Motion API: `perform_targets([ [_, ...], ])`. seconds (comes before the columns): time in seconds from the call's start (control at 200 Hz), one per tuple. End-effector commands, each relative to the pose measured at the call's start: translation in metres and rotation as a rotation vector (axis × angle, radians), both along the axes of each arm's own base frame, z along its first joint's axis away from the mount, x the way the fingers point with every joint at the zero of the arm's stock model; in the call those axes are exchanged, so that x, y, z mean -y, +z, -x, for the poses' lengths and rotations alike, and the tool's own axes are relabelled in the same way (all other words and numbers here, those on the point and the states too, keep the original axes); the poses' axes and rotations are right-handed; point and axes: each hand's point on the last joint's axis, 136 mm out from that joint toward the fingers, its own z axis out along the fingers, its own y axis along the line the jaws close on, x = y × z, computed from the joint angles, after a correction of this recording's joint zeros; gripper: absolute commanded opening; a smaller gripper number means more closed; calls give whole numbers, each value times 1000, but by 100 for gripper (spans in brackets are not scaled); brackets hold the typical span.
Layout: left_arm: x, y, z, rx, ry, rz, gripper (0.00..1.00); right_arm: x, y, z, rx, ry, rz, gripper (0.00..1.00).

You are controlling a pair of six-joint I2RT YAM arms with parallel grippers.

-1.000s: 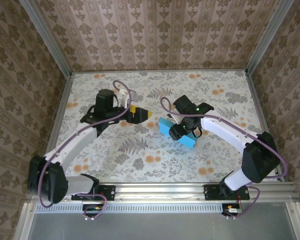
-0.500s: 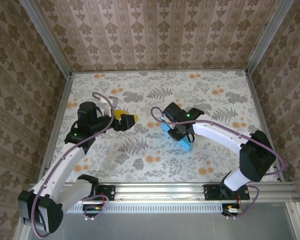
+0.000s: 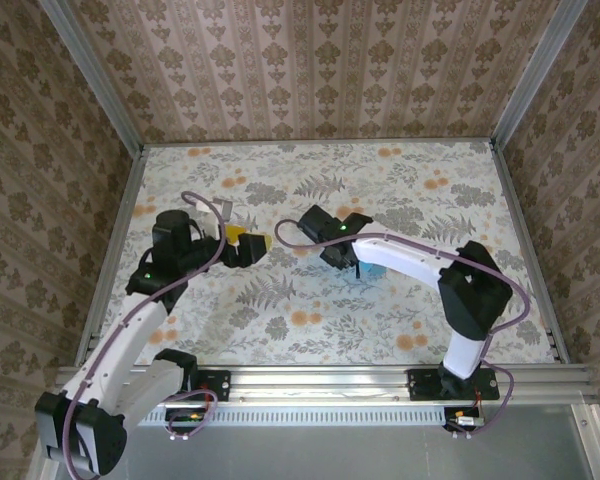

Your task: Fold the paper box

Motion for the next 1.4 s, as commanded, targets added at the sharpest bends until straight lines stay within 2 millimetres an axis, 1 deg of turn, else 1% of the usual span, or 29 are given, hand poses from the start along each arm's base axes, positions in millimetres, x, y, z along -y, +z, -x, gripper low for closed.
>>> perform_targets([
  [0.0, -12, -3, -1, 38, 57, -48, 100, -9, -1, -18, 54, 44, 71, 30],
  [0.06, -13, -4, -1, 41, 62, -50, 100, -13, -8, -20, 46, 53, 87, 31],
  [0.16, -14, -6, -1, 36, 66, -54, 100, -22, -19, -17, 30, 76, 89, 32],
  [0.255, -16, -9, -2, 35, 78, -67, 100, -32, -19, -11, 32, 88, 62, 38],
  [0.3, -17, -8, -2, 37, 84, -68, 100, -37, -19, -8, 23, 92, 34, 42],
  [0.365, -17, -9, -3, 35, 87, -71, 100, -45, -18, -1, -3, 97, -16, 50],
  [0.54, -18, -12, -5, 25, 92, -78, 100, -64, -15, 22, -90, 101, -190, 77],
  [0.615, -19, -15, -6, 19, 100, -82, 100, -70, -9, 30, -108, 96, -265, 88],
  [0.66, -20, -15, -6, 19, 105, -85, 100, -72, -4, 33, -112, 92, -305, 100],
  [0.755, -21, -18, -9, 17, 119, -94, 100, -75, 5, 40, -117, 76, -380, 100],
  [0.865, -28, -25, -14, 12, 165, -121, 100, -75, 17, 47, -108, 51, -467, 100],
  [0.9, -31, -27, -16, 14, 181, -132, 100, -74, 24, 49, -98, 42, -502, 100],
  [0.945, -33, -30, -18, 16, 196, -147, 100, -72, 32, 50, -83, 24, -549, 100],
  [0.97, -35, -31, -19, 18, 202, -154, 100, -68, 33, 52, -79, 14, -559, 100],
  [1.01, -37, -34, -20, 19, 216, -169, 100, -67, 46, 47, -22, 4, -617, 100],
  [1.09, -44, -40, -23, 19, 251, -197, 100, -55, 60, 42, 38, -45, -679, 100],
  [1.14, -48, -43, -24, 24, 273, -211, 100, -43, 70, 37, 86, -88, -717, 100],
  [1.155, -49, -44, -25, 26, 281, -216, 100, -40, 68, 35, 95, -105, -719, 100],
  [1.16, -50, -43, -25, 27, 283, -216, 100, -38, 74, 35, 111, -107, -733, 100],
  [1.17, -50, -43, -26, 30, 287, -218, 100, -34, 78, 34, 128, -116, -744, 100],
  [1.225, -55, -45, -29, 37, 315, -232, 100, -19, 87, 30, 187, -164, -779, 100],
  [1.315, -63, -48, -37, 60, 366, -259, 100, 11, 94, 23, 279, -251, -808, 100],
  [1.395, -79, -56, -46, 62, 463, -310, 100, 37, 98, 17, 327, -329, -832, 100],
])
